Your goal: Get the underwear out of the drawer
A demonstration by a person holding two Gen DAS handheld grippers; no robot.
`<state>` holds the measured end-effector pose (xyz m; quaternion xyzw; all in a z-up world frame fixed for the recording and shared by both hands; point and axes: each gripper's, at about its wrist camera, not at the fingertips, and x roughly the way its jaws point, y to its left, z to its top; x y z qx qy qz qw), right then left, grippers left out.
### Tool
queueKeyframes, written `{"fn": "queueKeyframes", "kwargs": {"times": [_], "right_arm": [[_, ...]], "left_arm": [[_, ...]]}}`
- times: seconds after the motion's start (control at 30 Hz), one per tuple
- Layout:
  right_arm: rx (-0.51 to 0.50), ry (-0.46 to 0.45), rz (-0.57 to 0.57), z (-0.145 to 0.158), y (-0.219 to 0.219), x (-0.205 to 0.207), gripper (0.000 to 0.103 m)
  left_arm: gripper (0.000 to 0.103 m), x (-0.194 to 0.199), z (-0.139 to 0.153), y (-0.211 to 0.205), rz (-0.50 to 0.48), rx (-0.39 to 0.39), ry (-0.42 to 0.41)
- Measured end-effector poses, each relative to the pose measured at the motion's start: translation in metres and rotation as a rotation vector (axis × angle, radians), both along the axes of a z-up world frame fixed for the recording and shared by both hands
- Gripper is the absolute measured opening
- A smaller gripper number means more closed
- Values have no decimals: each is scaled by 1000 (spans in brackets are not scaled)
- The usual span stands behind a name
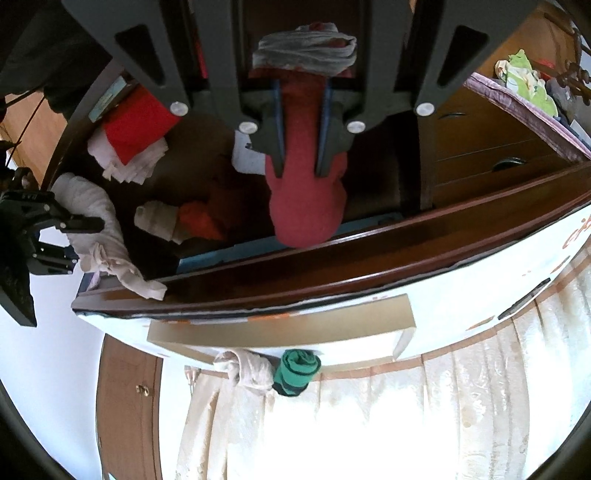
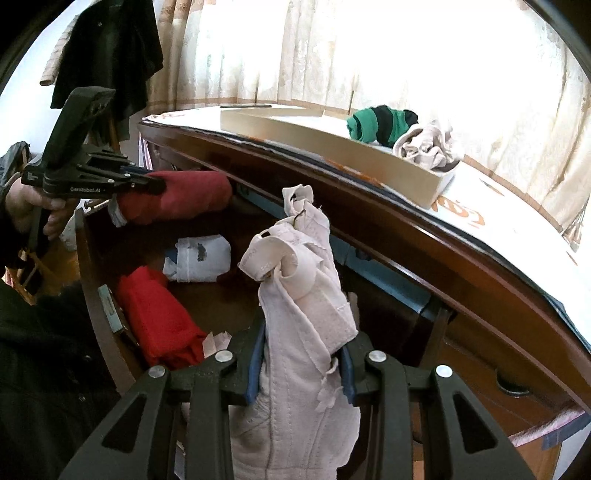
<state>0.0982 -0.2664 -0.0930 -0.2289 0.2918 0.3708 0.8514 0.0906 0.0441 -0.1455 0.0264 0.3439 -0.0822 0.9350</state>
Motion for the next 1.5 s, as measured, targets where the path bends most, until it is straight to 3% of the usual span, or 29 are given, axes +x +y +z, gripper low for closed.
{"fn": "queueKeyframes", "kwargs": {"times": [0.5,1.5], "right_arm": [[63,-41,-1,15,-1,-5,36],[172,-99,-20,39,-6,-13,36]], "left_arm": [[13,-22,19,-1,9,-22,-157],[13,-46,49,5,46,-73,-337]]}}
